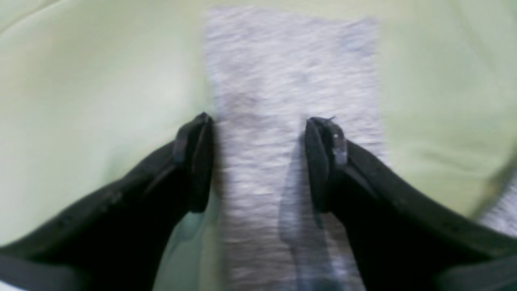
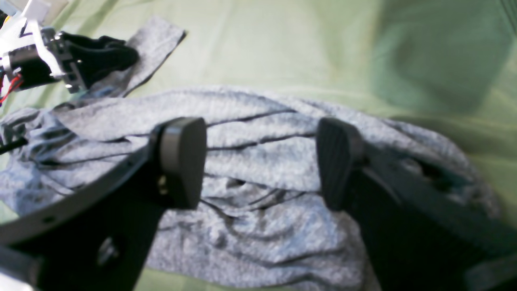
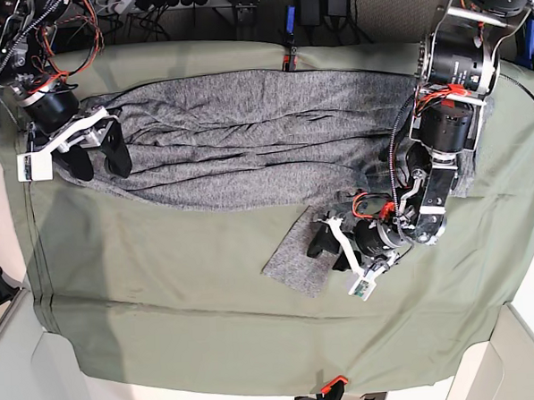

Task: Fold the T-shirt properly

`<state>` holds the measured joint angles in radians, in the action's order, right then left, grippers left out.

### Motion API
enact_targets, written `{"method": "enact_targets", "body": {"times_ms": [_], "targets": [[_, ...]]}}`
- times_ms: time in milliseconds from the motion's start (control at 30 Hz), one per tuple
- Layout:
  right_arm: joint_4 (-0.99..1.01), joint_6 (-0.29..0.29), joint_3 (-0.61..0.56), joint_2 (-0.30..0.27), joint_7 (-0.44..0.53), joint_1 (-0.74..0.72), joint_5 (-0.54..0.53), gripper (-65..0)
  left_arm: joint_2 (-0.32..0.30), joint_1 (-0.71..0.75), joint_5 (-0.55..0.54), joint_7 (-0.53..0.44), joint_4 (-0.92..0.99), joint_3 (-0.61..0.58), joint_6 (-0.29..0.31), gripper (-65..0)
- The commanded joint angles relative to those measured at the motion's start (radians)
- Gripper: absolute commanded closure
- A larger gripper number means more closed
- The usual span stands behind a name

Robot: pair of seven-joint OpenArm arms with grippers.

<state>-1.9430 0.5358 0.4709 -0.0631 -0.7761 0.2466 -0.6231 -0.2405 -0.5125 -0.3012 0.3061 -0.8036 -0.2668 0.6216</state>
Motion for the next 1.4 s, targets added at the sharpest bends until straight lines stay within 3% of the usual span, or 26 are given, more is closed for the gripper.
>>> {"method": "enact_targets", "body": {"times_ms": [0,100,300,433,533,600,700,833,1067,1367], "targets": [[-0.02,0.012,0.002,-0.006,0.019,-0.005,-0.024,-41.9,0.005,-0.033,-0.012,-0.018,-0.013,0.005,0.011,-37.6],[-0.02,0.012,0.002,-0.006,0.015,-0.005,-0.024,-41.9,0.014,-0.035,-0.013,-0.043,-0.013,0.005,0.01,-33.7],[-0.02,0.011,0.002,-0.006,0.016,-0.002,-0.025,-41.9,0.004,-0.039,-0.013,-0.063,-0.014,0.005,0.01,0.0],[-0.02,0.011,0.002,-0.006,0.016,-0.002,-0.024,-41.9,-0.051,-0.038,-0.072,-0.024,-0.061,0.017,0.011,0.0],[-0.019,0.011,0.002,-0.006,0.016,-0.002,-0.018,-41.9,-0.127,-0.008,-0.206,0.092,-0.179,0.055,0.023,0.0],[-0.019,0.012,0.002,-0.006,0.017,-0.002,-0.016,-41.9,-0.182,0.042,-0.308,0.2,-0.298,0.1,0.074,0.0],[-0.019,0.011,0.002,-0.006,0.021,-0.005,-0.016,-41.9,-0.257,0.153,-0.467,0.357,-0.491,0.174,0.077,0.0],[-0.019,0.011,0.002,-0.006,0.036,-0.007,-0.016,-41.9,-0.328,0.329,-0.552,0.444,-0.704,0.274,0.077,0.0],[-0.019,0.012,0.002,-0.01,0.035,-0.008,-0.013,-41.9,-0.327,0.65,-0.547,0.462,-0.931,0.488,0.077,0.0],[-0.019,0.012,0.002,-0.026,0.038,-0.008,-0.013,-41.9,-0.254,0.882,-0.548,0.453,-0.95,0.756,0.077,-0.8]]}}
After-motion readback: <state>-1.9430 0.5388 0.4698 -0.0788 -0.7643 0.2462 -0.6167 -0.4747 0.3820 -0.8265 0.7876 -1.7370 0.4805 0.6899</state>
